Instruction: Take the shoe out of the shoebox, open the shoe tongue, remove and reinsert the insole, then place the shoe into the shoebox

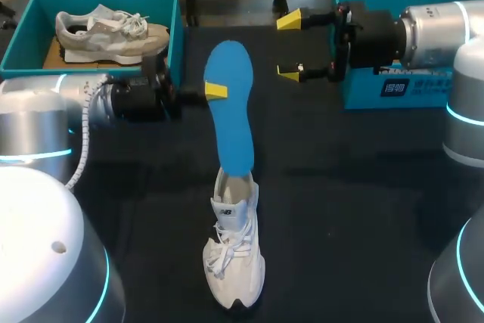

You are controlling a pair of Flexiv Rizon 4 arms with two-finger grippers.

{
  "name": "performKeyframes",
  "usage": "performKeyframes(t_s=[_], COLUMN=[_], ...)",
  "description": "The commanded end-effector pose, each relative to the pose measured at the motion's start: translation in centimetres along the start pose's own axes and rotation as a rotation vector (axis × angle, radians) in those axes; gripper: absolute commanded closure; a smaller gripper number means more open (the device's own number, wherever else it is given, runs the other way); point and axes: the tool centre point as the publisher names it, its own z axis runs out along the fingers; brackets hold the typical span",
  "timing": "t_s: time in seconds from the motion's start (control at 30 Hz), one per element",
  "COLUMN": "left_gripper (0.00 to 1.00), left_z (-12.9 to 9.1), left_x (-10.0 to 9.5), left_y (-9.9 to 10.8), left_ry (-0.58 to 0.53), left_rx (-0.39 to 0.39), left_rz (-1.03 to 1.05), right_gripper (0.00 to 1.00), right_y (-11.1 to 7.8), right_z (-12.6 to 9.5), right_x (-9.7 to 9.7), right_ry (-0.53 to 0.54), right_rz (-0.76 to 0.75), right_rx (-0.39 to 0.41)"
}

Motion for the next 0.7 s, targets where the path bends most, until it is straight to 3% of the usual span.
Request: performKeyframes(t_s=[0.03, 0.27, 0.7], left_gripper=[1.00, 1.00, 1.00], left_z=[0.2, 0.4, 0.6], left_x=[-0.7, -1.4, -2.4], left_y=[0.2, 0.0, -0.9], left_ry=[0.021, 0.005, 0.003], left_rx=[-0.007, 0.027, 0.071], left_rz=[-0.034, -0.053, -0.127], right_gripper=[0.00, 0.00, 0.00], right_y=[-0.1, -0.1, -0.1], right_z=[0.0, -0.5, 0.9], right_x=[0.1, 1.0, 5.8], right_ry=[-0.004, -0.195, -0.694], right_rz=[0.001, 0.041, 0.139], right_rx=[-0.001, 0.032, 0.011])
